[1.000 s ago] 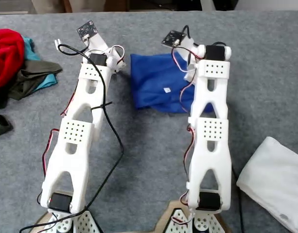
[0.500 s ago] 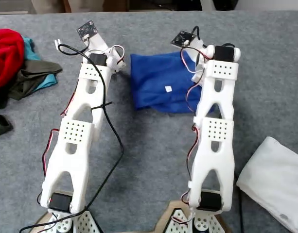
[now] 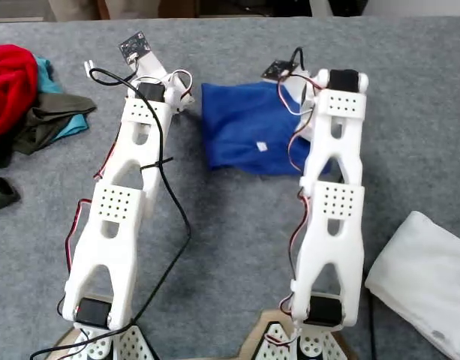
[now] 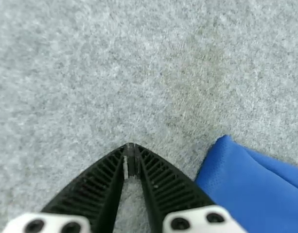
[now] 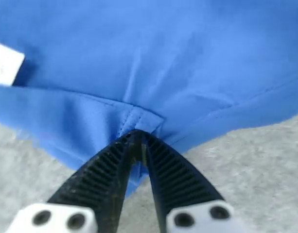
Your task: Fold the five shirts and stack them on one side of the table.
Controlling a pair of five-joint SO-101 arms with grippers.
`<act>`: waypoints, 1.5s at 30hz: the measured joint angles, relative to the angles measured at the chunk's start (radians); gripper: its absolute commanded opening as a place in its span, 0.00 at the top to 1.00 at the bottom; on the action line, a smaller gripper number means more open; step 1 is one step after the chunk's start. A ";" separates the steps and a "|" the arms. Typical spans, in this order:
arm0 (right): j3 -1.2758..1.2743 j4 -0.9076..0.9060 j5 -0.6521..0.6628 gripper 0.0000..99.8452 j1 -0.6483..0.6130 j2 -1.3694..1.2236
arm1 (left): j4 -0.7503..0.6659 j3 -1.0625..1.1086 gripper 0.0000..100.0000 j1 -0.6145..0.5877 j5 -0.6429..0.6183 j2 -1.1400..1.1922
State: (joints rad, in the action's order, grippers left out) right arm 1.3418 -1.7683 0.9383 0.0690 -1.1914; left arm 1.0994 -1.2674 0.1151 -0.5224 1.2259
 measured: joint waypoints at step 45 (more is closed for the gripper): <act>-0.651 0.328 0.098 1.00 -0.101 0.422 | 0.000 0.000 0.98 0.000 0.000 0.000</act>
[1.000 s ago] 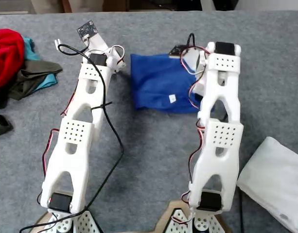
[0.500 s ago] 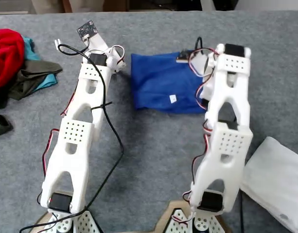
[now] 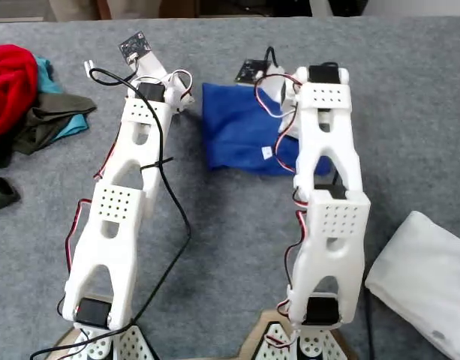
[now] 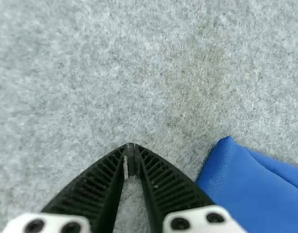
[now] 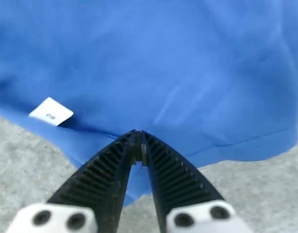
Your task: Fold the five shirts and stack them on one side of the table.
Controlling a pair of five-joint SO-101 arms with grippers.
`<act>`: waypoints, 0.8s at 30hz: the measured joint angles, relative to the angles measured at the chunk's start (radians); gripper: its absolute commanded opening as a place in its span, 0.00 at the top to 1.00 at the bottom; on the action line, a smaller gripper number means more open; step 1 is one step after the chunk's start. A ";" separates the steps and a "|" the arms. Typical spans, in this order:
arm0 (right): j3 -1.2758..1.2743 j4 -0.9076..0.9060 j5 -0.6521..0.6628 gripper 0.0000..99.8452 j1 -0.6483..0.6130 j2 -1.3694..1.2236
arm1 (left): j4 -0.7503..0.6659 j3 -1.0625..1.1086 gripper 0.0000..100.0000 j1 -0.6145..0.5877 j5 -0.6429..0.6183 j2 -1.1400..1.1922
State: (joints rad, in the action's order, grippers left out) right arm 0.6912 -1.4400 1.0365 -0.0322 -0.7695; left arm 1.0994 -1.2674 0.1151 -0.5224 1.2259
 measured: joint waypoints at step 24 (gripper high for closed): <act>0.089 -0.201 0.071 1.00 0.075 -0.009 | 0.000 0.000 0.98 0.000 0.000 0.000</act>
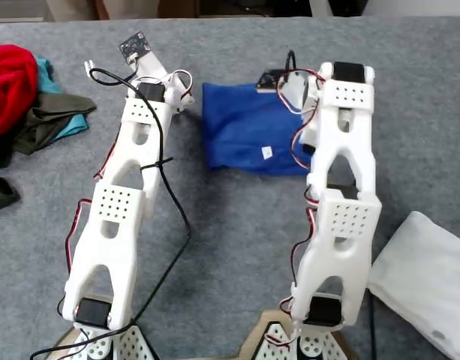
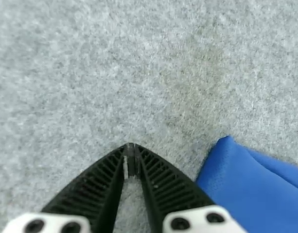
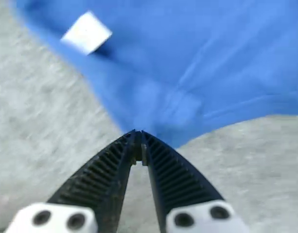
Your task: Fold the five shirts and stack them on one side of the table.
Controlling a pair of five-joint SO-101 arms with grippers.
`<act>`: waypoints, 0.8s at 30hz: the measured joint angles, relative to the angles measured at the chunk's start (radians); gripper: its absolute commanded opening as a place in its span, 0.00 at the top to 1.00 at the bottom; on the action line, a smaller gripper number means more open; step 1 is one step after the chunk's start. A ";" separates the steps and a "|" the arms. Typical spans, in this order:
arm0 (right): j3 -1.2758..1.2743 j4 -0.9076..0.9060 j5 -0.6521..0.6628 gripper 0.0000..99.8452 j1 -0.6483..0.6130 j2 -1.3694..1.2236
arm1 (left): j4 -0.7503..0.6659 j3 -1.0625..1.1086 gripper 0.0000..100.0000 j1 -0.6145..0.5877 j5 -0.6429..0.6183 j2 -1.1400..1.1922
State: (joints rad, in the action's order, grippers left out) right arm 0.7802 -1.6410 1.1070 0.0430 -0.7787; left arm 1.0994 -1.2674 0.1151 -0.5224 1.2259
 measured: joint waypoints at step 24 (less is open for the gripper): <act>0.138 -0.110 0.003 1.00 -0.049 -0.143 | 0.000 0.000 0.98 0.000 0.000 0.000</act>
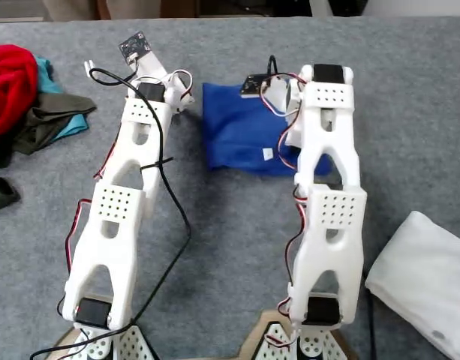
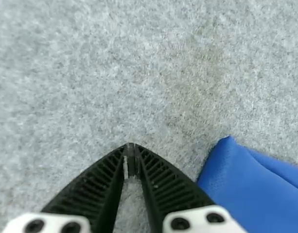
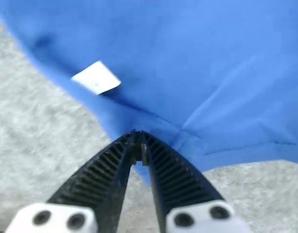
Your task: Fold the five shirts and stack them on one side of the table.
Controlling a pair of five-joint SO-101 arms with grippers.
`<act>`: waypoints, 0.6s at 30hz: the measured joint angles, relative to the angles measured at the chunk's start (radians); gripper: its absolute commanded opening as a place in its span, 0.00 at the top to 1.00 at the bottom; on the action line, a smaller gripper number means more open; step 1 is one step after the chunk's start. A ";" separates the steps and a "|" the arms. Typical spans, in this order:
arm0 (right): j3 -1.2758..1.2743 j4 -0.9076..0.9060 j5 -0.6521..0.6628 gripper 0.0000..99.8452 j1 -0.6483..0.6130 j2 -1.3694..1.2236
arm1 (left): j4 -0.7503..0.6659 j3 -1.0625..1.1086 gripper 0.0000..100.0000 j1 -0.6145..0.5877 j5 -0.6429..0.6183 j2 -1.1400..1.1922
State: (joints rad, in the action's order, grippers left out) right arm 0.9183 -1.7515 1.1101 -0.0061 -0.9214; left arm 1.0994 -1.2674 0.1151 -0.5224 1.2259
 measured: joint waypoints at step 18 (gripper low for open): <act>0.183 0.104 0.000 1.00 0.011 -0.060 | 0.000 0.000 0.98 0.000 0.000 0.000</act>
State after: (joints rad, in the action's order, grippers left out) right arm 1.1009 -1.6471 1.1101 0.0046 -0.9812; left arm 1.0994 -1.2674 0.1151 -0.5224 1.2259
